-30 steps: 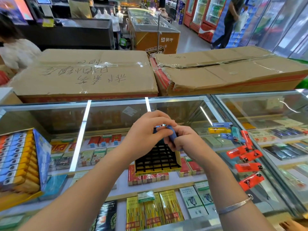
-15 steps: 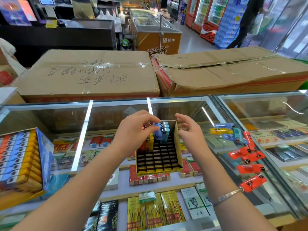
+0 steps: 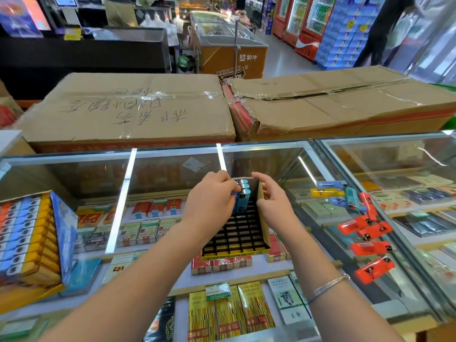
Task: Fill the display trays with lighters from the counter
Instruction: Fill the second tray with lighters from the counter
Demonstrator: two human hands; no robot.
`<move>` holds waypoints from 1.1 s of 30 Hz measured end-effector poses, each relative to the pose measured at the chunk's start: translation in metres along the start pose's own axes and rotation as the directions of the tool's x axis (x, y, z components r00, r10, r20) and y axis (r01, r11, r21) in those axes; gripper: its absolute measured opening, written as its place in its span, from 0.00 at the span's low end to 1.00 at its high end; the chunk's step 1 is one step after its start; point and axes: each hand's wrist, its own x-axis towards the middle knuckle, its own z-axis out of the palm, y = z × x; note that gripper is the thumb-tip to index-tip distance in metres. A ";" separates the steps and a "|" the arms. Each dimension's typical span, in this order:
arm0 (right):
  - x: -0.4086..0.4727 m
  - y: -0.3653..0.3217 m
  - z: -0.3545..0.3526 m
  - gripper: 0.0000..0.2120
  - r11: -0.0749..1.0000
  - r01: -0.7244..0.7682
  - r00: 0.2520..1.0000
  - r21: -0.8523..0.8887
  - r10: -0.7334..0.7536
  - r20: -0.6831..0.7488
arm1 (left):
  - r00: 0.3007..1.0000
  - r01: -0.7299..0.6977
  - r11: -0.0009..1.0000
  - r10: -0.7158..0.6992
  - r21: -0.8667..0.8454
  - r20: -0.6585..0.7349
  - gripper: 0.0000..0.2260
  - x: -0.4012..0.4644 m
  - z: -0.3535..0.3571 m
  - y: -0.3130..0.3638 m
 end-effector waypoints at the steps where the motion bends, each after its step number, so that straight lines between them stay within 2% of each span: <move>1: 0.000 0.000 0.000 0.31 1.000 0.002 1.000 0.001 -0.002 0.000 | 1.000 0.001 1.000 -0.001 0.016 0.004 0.09 0.000 0.001 0.001; 6: 0.000 0.002 -0.001 0.32 1.000 0.003 1.000 0.000 -0.003 0.004 | 0.999 -0.024 0.997 0.026 0.078 -0.031 0.09 -0.004 0.004 -0.001; 8: 0.001 0.003 -0.001 0.32 1.000 0.001 1.000 0.004 -0.001 -0.002 | 1.000 0.021 0.999 -0.021 0.025 -0.002 0.12 -0.009 0.006 -0.006; 10: 0.001 0.004 0.000 0.32 1.000 0.006 1.000 -0.003 -0.006 -0.014 | 0.994 0.075 0.997 -0.072 -0.035 0.085 0.17 -0.015 0.010 -0.011; 12: 0.001 0.004 0.001 0.31 1.000 0.012 1.000 -0.012 -0.012 -0.025 | 0.989 0.087 0.992 -0.074 -0.093 0.130 0.21 -0.019 0.013 -0.016; 14: 0.001 0.004 0.001 0.31 1.000 0.016 0.999 -0.015 -0.017 -0.034 | 0.989 0.099 0.983 -0.079 -0.155 0.128 0.27 -0.022 0.014 -0.020; 17: 0.000 0.002 0.000 0.30 1.000 0.017 0.999 -0.021 -0.018 -0.036 | 0.978 0.200 0.928 -0.172 -0.315 0.115 0.37 -0.024 0.015 -0.026; 21: -0.003 0.004 -0.006 0.25 0.999 0.011 1.000 0.032 -0.010 -0.029 | 0.961 0.276 0.866 -0.259 -0.416 0.098 0.41 -0.029 0.021 -0.028; 24: -0.005 0.008 -0.015 0.15 1.000 0.027 0.994 0.010 -0.026 -0.105 | 0.960 0.278 0.843 -0.255 -0.461 0.112 0.40 -0.027 0.024 -0.027; 28: -0.006 0.017 -0.037 0.10 0.996 -0.006 0.965 -0.086 -0.017 -0.262 | 0.968 0.252 0.860 -0.221 -0.444 0.122 0.37 -0.021 0.029 -0.024; 30: -0.005 0.021 -0.050 0.09 0.990 -0.028 0.941 -0.140 -0.021 -0.338 | 0.969 0.248 0.857 -0.213 -0.452 0.128 0.37 -0.019 0.032 -0.022; 33: 0.001 0.028 -0.073 0.15 0.934 -0.122 0.907 -0.337 -0.033 -0.420 | 0.967 0.254 0.838 -0.214 -0.483 0.136 0.39 -0.016 0.036 -0.019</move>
